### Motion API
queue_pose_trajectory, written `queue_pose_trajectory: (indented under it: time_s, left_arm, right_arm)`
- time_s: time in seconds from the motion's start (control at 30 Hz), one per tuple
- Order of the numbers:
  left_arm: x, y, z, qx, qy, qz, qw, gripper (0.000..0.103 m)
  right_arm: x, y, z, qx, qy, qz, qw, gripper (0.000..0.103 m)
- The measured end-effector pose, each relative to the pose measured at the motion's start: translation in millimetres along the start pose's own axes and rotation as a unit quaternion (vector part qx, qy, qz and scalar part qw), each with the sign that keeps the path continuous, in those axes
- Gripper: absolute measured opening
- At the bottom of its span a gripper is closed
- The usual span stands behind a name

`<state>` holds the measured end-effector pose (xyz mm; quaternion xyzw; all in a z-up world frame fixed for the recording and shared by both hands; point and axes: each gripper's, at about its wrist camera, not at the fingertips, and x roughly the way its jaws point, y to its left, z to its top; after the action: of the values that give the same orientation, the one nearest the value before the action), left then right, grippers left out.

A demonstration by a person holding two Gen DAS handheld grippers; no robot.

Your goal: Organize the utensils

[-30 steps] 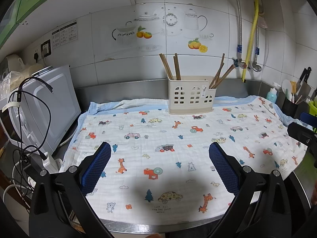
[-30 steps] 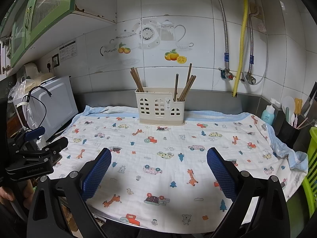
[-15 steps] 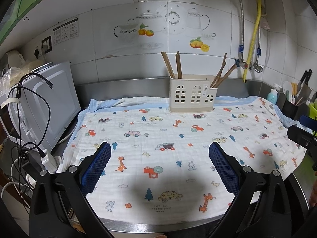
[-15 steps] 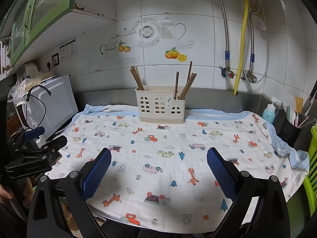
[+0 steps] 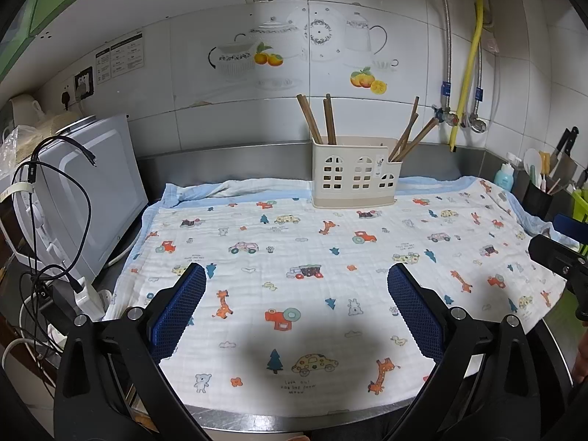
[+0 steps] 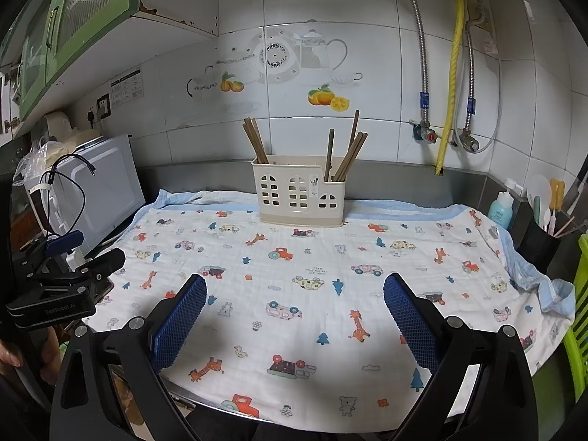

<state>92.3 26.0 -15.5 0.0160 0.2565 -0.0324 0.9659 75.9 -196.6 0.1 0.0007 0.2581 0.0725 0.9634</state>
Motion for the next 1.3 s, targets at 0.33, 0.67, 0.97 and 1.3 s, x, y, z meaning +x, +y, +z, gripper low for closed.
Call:
queue_pose_trajectory:
  time_s: [0.33, 0.67, 0.97, 1.3]
  left_arm:
    - [1.1, -0.2, 0.9, 0.002, 0.001, 0.001, 1.0, 0.098]
    - [2.2, -0.7, 1.2, 0.003, 0.001, 0.001, 1.0, 0.098]
    - [3.7, -0.5, 0.4, 0.003, 0.003, 0.002, 1.0, 0.098]
    - [12.9, 2.3, -0.7, 0.001, 0.009, 0.002, 1.0, 0.098]
  right_arm:
    - [2.6, -2.5, -1.0, 0.002, 0.004, -0.001, 1.0, 0.094]
    - [3.4, -2.5, -1.4, -0.001, 0.005, -0.001, 1.0, 0.094]
    - [6.2, -2.8, -1.8, 0.001, 0.007, 0.002, 1.0, 0.094]
    - [12.4, -3.6, -4.3, 0.001, 0.012, 0.001, 1.0, 0.094]
